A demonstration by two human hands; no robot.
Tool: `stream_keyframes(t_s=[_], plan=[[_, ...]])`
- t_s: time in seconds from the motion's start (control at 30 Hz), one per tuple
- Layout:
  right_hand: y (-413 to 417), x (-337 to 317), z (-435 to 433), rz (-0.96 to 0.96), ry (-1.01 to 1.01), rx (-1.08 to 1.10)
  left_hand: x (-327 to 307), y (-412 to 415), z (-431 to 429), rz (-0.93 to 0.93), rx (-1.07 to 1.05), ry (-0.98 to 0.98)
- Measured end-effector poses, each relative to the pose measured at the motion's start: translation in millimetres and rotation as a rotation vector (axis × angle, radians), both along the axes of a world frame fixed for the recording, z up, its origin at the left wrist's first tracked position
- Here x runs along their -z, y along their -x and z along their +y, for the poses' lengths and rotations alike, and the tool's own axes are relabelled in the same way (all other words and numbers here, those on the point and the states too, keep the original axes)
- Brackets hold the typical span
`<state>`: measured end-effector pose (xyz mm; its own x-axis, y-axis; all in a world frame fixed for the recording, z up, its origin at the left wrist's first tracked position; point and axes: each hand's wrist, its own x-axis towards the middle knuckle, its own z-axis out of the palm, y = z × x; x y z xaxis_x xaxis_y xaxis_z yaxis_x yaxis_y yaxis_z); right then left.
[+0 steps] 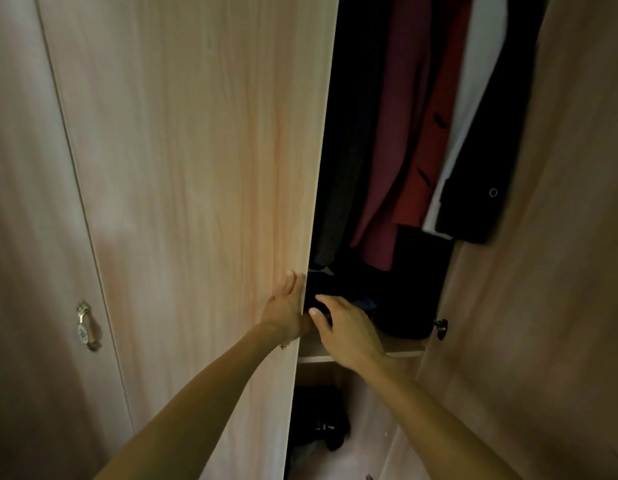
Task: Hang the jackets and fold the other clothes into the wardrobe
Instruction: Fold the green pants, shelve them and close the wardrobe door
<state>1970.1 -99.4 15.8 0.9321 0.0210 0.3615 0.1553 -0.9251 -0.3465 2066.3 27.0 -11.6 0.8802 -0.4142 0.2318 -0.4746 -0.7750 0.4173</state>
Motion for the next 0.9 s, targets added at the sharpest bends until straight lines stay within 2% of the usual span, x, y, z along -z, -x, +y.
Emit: stream_keyframes(t_s=[0.23,0.37,0.5,0.63,0.73,0.9], plan=[[8,6,-17,0.005,0.014,0.083,-14,-18,-1,0.035,-0.031,0.036],[17,12,-28,0.022,0.019,0.121,-16,-4,-4,-0.005,-0.057,0.05],[36,22,-38,-0.003,-0.018,0.122,-6,39,-11,-0.136,-0.041,0.135],[65,29,-56,-0.033,-0.082,0.126,13,89,-22,-0.276,-0.018,0.03],[93,33,-71,-0.038,-0.137,0.13,19,132,-37,-0.278,0.009,-0.003],[155,39,-109,-0.071,-0.196,0.138,14,204,-75,-0.237,0.055,0.089]])
